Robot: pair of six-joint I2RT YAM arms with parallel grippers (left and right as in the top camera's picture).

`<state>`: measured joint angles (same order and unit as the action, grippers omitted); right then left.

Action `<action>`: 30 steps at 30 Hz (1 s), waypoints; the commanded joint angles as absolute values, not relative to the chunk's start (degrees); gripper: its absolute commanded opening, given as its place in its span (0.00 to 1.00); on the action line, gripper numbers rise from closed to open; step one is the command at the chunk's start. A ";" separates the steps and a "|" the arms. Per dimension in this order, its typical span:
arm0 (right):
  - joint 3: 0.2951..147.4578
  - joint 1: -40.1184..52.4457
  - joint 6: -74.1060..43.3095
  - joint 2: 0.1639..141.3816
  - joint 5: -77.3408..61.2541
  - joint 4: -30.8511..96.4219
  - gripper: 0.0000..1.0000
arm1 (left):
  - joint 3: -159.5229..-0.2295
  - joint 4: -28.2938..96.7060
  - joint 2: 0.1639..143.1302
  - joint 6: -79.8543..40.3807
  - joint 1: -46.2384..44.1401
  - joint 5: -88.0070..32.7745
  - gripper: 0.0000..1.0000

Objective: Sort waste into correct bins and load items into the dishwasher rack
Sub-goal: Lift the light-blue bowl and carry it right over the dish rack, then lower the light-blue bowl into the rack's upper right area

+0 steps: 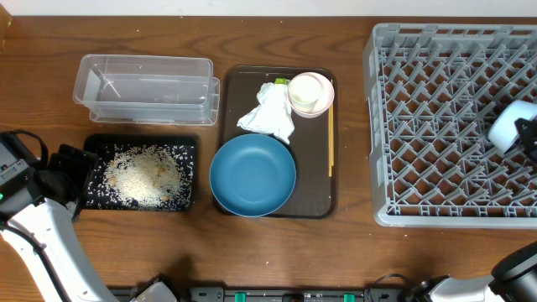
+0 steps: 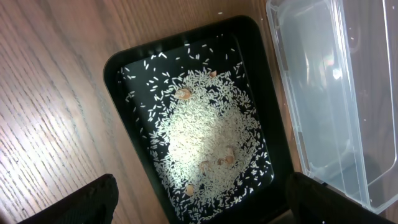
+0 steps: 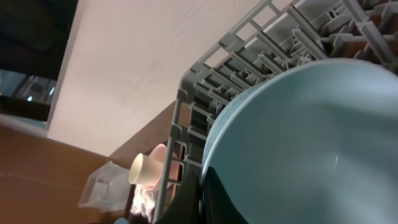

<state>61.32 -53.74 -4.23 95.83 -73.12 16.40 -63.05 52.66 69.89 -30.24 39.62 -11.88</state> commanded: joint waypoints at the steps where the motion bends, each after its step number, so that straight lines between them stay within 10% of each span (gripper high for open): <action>1: 61.06 -54.37 -1.67 95.26 -75.29 14.41 0.01 | -63.99 52.90 70.00 -30.74 39.83 -11.94 0.89; 30: 61.06 -59.02 -11.33 97.51 -71.81 12.88 0.01 | -63.99 52.88 70.00 -30.74 39.83 -11.94 0.88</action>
<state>61.17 -58.50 -8.60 97.12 -72.42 12.60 -63.05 52.66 69.89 -30.24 39.62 -11.88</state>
